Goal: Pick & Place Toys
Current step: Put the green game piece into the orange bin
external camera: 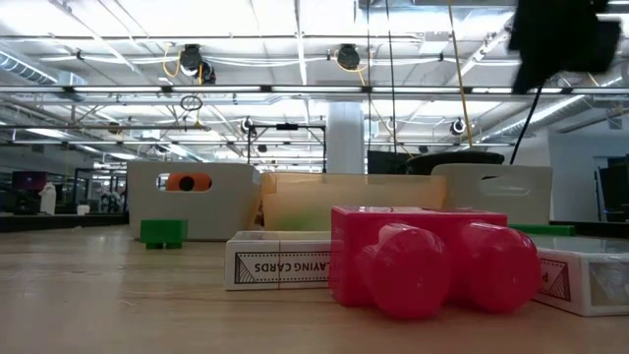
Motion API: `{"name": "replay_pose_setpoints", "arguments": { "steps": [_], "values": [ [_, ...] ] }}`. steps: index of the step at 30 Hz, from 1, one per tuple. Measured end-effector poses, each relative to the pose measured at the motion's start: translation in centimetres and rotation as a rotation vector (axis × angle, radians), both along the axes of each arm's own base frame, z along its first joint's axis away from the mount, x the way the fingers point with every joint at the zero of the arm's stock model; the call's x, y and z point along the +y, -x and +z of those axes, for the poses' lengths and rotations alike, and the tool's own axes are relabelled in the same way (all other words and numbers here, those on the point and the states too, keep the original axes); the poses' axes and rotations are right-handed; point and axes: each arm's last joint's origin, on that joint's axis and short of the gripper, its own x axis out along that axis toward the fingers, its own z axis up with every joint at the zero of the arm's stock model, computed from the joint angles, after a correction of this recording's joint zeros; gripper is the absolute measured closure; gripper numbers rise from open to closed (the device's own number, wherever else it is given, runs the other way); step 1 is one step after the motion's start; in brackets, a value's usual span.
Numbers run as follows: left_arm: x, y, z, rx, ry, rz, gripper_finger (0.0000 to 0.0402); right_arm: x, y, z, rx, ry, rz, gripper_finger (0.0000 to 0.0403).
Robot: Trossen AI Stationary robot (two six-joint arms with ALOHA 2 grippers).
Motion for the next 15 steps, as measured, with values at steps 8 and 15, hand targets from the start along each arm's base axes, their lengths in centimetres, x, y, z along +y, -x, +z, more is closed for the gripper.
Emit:
{"name": "replay_pose_setpoints", "arguments": {
  "steps": [8, 15],
  "values": [
    [0.0, 0.0, -0.1, 0.006, 0.000, 0.000, 0.0286, -0.9, 1.0, -4.5, 0.127, 0.008, -0.135, 0.0229],
    [0.0, -0.1, -0.4, 0.051, 0.017, -0.004, 0.0286, -1.9, 1.8, -6.8, 0.167, -0.027, -0.196, 0.0188]
  ]
}}
